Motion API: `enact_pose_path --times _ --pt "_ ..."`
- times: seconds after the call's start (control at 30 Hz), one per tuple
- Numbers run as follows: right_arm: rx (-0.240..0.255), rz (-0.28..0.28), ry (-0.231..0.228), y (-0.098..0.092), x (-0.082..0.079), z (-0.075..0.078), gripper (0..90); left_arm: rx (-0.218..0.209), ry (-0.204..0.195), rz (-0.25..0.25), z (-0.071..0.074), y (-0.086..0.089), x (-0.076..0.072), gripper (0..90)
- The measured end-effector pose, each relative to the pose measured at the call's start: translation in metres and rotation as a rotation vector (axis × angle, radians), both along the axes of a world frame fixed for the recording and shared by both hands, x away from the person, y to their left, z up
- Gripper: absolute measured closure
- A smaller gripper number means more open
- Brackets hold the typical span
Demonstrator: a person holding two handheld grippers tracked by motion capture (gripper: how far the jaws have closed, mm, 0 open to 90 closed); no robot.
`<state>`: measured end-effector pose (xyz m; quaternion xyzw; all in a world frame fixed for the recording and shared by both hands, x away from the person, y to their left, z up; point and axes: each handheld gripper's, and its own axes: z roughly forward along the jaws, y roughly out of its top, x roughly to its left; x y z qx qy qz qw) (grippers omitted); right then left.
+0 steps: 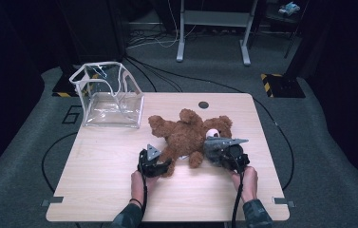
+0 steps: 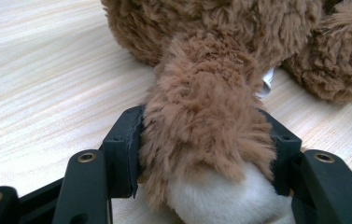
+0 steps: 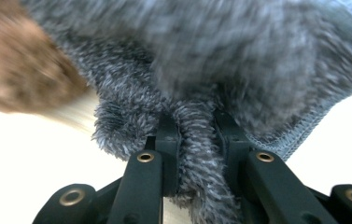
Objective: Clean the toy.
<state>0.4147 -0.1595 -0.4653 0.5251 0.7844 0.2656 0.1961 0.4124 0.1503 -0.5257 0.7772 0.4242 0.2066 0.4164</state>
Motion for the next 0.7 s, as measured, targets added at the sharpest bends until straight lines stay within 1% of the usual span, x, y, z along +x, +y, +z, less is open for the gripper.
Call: enact_pose_path --times 0.03,0.07,0.1,0.13,0.17,0.2,0.23,0.3,0.37,0.47,0.53,0.57,0.63,0.67,0.7 --pt "0.017 0.008 -0.013 -0.001 -0.001 0.007 75.0 0.000 0.000 0.000 0.000 0.000 0.000 43.0" --pt "0.035 0.002 -0.029 -0.001 -0.003 0.016 75.0 0.001 0.000 0.001 0.000 0.000 0.000 43.0" --pt "0.046 0.012 -0.057 -0.001 -0.004 0.026 75.0 0.002 0.000 0.000 0.000 0.000 0.000 43.0" --pt "0.062 0.010 -0.066 -0.001 -0.004 0.035 75.0 0.001 0.000 0.000 0.000 0.000 0.000 43.0" --pt "0.077 0.016 -0.086 0.000 -0.002 0.044 74.9 0.002 -0.001 0.000 0.000 0.000 0.000 43.0" --pt "0.078 0.011 -0.099 0.002 0.000 0.051 74.9 0.006 -0.003 -0.001 0.000 0.000 0.000 43.0" --pt "0.076 0.018 -0.112 0.003 0.004 0.057 74.9 0.002 -0.001 0.000 0.000 0.000 0.000 43.0" --pt "0.073 0.014 -0.121 0.009 0.014 0.066 74.9 0.002 -0.001 0.001 0.000 0.000 0.000 43.0" --pt "0.068 0.012 -0.115 0.017 0.026 0.070 74.8 0.003 -0.001 0.001 0.000 0.000 0.000 43.0" --pt "0.046 0.015 -0.110 0.032 0.043 0.072 74.8 0.005 -0.003 0.000 0.000 0.000 0.000 43.0" --pt "0.033 0.015 -0.100 0.043 0.053 0.071 74.7 0.003 -0.004 0.000 0.000 0.000 -0.001 43.0" --pt "0.033 0.015 -0.100 0.043 0.053 0.071 74.7 0.003 -0.004 0.000 0.000 0.000 -0.001 43.0" --pt "0.011 0.018 -0.098 0.054 0.065 0.069 74.7 0.003 -0.005 0.000 0.000 0.000 -0.001 43.0" --pt "0.009 0.015 -0.096 0.057 0.068 0.068 74.7 0.004 -0.002 -0.002 0.000 0.000 -0.001 43.0" --pt "0.016 0.016 -0.092 0.061 0.074 0.067 74.8 0.004 -0.003 -0.002 0.000 0.000 -0.001 43.0"
